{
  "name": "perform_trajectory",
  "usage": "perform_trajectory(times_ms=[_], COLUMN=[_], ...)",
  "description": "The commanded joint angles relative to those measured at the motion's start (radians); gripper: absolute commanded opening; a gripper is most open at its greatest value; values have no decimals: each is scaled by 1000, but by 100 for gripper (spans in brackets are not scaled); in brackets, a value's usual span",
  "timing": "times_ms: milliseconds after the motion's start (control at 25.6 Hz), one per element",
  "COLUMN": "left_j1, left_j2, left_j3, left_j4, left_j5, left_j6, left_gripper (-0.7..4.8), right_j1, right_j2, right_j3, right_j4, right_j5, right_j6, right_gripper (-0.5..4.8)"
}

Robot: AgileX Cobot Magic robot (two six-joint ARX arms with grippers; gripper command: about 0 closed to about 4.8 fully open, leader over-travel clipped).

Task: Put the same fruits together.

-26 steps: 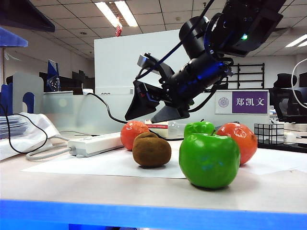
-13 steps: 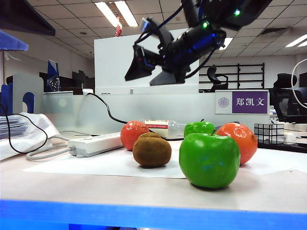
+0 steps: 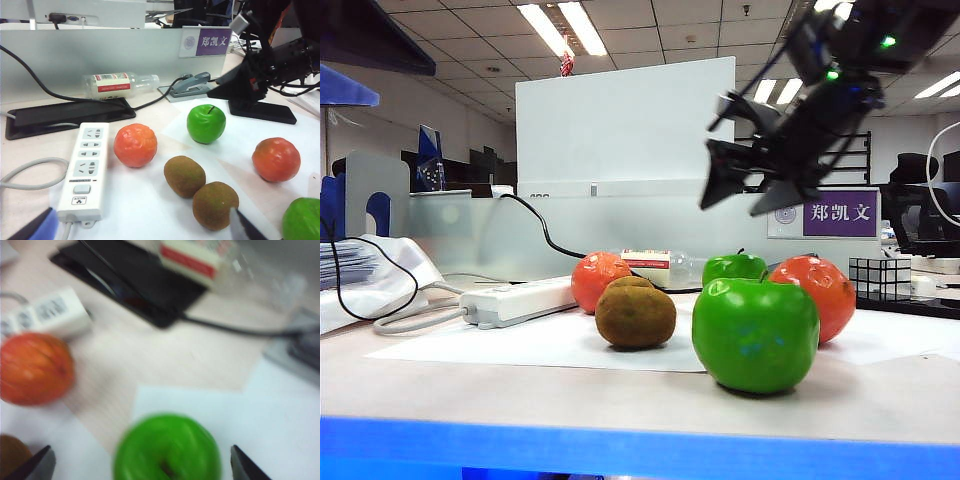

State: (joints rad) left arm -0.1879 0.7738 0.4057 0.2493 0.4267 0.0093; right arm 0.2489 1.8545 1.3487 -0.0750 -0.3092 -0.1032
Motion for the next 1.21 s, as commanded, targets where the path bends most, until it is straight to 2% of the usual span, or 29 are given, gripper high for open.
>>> perform_trajectory(times_ms=[39,508,1211], left_j1=[0,1,1], left_j2=[0,0,0], left_j3=[6,6,6], left_j4=[14,30,23], left_j5=[3,-4,-3], left_j6=[6,18,17], left_gripper=[476,476,476], right_j1=[-18,-17,-16], right_j2=[-7,35,148], right_j3=[1,0,-5], right_j4=[-43,-111,-109], right_j5=[-44,-72,-70], right_j6=[-7,-4,-5], right_gripper=[479,479,479])
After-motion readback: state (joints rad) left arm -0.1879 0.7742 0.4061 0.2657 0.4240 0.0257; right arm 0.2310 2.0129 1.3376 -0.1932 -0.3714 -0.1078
